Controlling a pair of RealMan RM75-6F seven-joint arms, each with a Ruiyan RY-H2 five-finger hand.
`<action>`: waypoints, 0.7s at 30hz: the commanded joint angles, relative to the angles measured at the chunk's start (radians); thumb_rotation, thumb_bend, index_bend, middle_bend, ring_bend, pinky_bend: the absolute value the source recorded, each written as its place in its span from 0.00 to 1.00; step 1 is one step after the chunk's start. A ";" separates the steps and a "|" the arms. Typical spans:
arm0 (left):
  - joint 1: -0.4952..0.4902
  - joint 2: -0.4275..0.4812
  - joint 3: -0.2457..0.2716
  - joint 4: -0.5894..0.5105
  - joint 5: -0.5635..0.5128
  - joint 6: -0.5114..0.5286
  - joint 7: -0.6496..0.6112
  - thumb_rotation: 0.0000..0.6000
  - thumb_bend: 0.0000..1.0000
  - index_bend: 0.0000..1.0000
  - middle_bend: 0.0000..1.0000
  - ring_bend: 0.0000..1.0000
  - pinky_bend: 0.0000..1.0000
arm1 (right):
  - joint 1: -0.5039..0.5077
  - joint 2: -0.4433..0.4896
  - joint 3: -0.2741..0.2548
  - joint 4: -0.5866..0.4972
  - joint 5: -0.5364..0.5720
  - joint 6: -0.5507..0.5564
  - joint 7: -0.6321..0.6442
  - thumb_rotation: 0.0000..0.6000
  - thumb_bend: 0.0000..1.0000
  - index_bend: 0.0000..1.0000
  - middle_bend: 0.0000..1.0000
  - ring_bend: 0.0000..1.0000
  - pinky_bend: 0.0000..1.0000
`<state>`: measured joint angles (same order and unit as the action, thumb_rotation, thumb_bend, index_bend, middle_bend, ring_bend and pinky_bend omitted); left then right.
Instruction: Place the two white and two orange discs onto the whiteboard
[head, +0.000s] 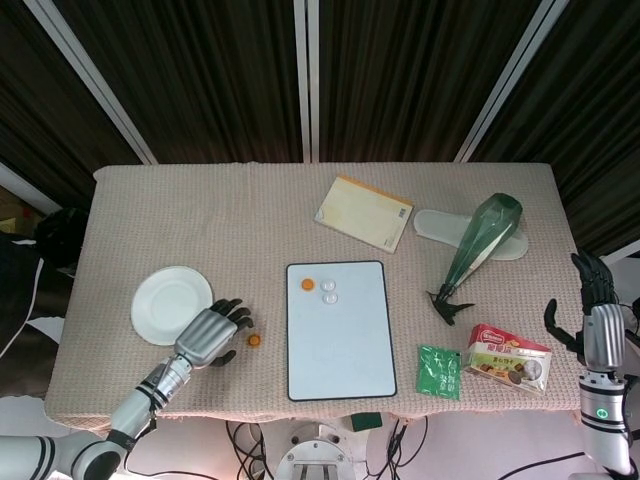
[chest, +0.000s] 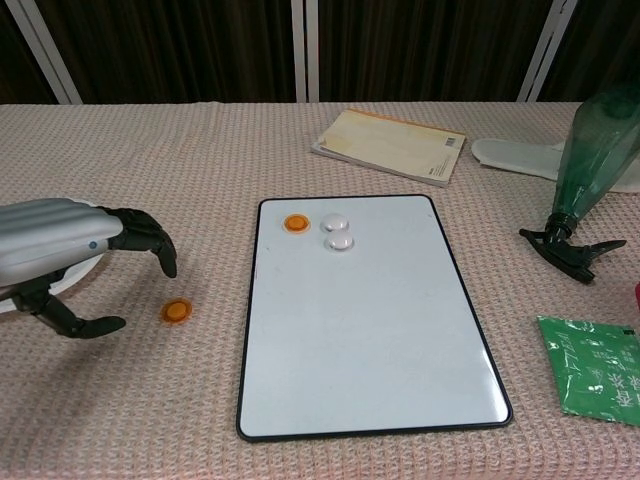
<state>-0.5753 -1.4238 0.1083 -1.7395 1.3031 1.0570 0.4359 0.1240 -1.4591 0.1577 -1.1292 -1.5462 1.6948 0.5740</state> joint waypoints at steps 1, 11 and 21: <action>0.007 -0.033 -0.007 0.041 0.016 -0.013 -0.031 1.00 0.27 0.31 0.20 0.09 0.17 | -0.001 0.001 0.001 0.001 0.003 -0.002 0.000 1.00 0.59 0.08 0.01 0.00 0.00; 0.010 -0.072 -0.023 0.087 0.040 -0.039 -0.084 1.00 0.27 0.33 0.20 0.09 0.17 | 0.004 -0.001 0.003 -0.001 0.003 -0.007 -0.005 1.00 0.59 0.08 0.01 0.00 0.00; 0.009 -0.106 -0.039 0.127 0.056 -0.058 -0.114 1.00 0.29 0.38 0.21 0.09 0.17 | 0.000 0.002 0.001 -0.006 0.001 0.001 -0.008 1.00 0.59 0.08 0.01 0.00 0.00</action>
<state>-0.5662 -1.5275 0.0703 -1.6148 1.3586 1.0005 0.3231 0.1243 -1.4573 0.1591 -1.1356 -1.5454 1.6955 0.5656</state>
